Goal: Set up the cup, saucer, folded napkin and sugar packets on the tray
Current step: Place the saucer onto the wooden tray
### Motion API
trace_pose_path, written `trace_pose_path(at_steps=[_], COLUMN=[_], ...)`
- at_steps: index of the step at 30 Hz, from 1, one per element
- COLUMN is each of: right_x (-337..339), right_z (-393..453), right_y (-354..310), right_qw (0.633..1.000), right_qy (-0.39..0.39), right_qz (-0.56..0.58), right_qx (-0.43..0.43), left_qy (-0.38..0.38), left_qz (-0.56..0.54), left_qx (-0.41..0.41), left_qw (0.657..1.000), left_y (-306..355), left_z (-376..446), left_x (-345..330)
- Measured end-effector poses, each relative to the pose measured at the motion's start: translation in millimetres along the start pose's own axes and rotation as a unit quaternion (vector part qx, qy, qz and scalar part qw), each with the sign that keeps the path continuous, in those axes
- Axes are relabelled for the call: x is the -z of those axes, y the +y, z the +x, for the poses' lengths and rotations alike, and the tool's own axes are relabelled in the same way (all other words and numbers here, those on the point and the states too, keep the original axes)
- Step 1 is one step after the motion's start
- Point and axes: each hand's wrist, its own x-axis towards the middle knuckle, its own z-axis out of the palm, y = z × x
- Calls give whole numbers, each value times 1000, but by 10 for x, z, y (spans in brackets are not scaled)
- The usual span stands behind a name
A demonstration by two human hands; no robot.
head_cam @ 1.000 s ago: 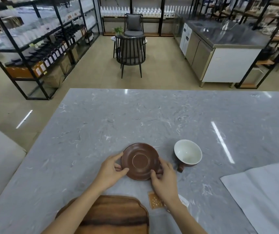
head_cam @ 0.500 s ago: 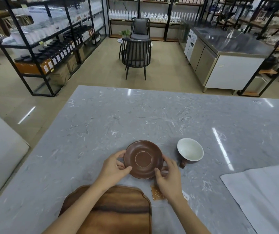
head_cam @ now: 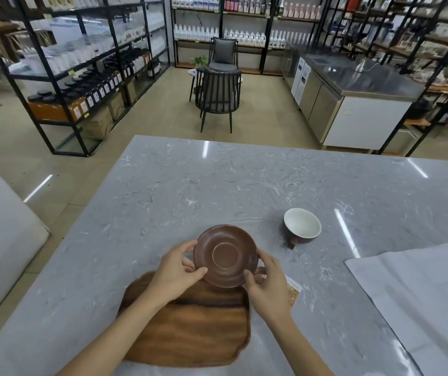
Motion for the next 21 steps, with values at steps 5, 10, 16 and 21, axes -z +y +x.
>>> trace_pose_path(at_steps=[5, 10, 16, 21], right_x=[-41, -132, -246, -338], right_z=[-324, -585, -802, -948], right_y=[-99, -125, -131, -125], right_qw=[1000, 1000, 999, 999], right_qy=[-7, -26, -33, -45], right_qz=[14, 12, -2, 10], right_qx=[-3, -8, -10, -19], left_qy=[-13, -3, 13, 21], left_qz=[-7, -3, 1, 4], left_qx=[7, 4, 10, 29], left_qw=[1000, 1000, 1000, 999], left_y=[-113, -224, -378, -486], left_z=[-305, -592, -867, -1032], left_x=[115, 202, 266, 290])
